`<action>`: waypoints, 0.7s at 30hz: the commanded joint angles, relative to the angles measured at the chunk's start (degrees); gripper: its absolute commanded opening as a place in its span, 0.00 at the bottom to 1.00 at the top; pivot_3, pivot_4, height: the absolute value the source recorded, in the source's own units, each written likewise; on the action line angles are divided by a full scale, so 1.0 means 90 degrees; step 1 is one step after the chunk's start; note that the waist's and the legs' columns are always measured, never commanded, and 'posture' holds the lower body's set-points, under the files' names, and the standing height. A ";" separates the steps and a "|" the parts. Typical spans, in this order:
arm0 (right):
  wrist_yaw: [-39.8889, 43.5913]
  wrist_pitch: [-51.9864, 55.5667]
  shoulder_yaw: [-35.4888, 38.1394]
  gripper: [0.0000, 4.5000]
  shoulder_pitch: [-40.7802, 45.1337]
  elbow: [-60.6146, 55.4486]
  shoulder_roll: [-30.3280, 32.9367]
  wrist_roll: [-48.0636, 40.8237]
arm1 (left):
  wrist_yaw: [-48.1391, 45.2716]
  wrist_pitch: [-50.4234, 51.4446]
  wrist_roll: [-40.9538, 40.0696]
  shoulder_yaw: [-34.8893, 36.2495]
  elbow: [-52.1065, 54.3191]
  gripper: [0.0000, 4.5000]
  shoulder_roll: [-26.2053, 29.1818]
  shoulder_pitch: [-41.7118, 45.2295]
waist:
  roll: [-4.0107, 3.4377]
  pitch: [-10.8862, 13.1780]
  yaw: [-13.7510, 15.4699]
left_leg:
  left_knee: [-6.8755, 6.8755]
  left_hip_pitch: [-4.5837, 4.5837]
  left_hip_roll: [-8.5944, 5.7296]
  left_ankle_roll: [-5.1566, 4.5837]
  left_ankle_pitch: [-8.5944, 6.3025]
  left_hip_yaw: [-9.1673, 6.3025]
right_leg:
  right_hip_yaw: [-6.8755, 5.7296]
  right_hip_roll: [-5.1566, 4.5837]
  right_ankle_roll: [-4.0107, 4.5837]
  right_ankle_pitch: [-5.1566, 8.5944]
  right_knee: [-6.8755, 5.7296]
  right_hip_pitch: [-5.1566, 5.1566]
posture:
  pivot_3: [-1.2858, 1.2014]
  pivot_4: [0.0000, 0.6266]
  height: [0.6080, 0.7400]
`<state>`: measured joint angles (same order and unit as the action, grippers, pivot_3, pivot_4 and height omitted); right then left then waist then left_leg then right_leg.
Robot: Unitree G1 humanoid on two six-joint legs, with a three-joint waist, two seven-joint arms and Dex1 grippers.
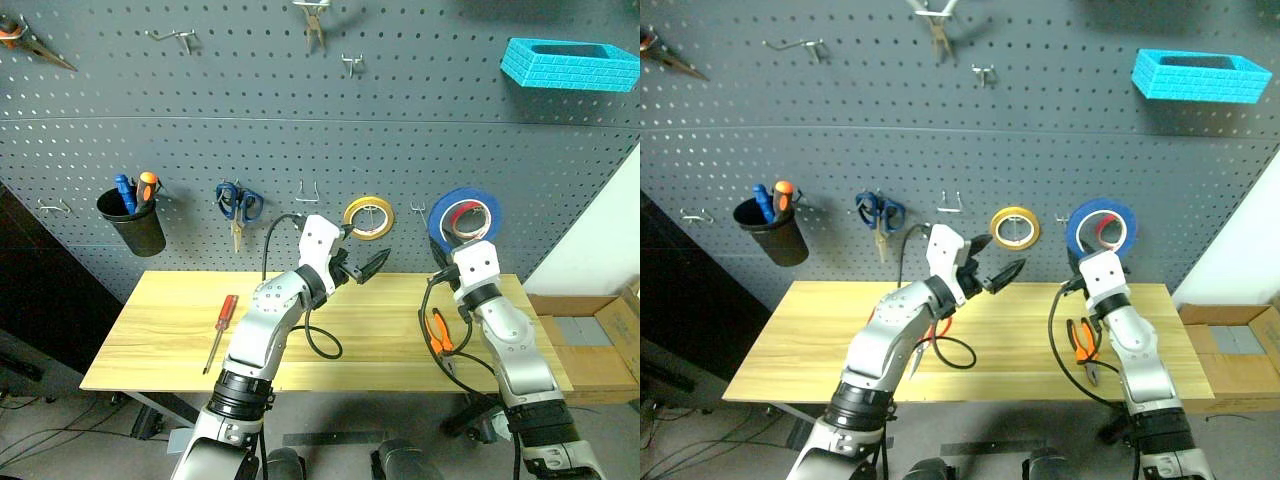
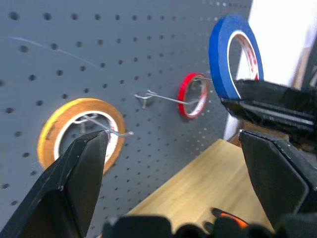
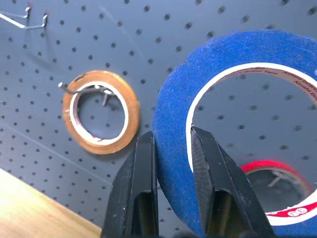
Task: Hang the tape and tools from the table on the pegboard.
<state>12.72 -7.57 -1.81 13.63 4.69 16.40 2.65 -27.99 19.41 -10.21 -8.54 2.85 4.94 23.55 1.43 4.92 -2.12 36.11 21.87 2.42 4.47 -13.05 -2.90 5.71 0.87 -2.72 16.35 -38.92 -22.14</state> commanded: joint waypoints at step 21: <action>0.1150 -0.0064 0.0063 0.09 0.1826 0.2238 0.0193 -0.0311 | 0.0347 -0.0347 0.0000 0.0050 0.0213 1.00 -0.0023 0.0044 | -0.0004 -0.0013 0.0096 | 0.0004 -0.0001 -0.0001 -0.0001 0.0001 -0.0001 | -0.0001 0.0000 0.0032 -0.0020 -0.0004 0.0002 | 0.56 0.00 1.00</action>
<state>22.58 -6.93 -2.05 28.68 25.14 17.78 0.87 -25.27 17.98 -10.15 -8.41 2.86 4.98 22.89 1.40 4.80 -1.26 36.14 21.86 2.41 4.46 -13.04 -2.92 5.69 0.87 -2.43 16.17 -38.95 -22.12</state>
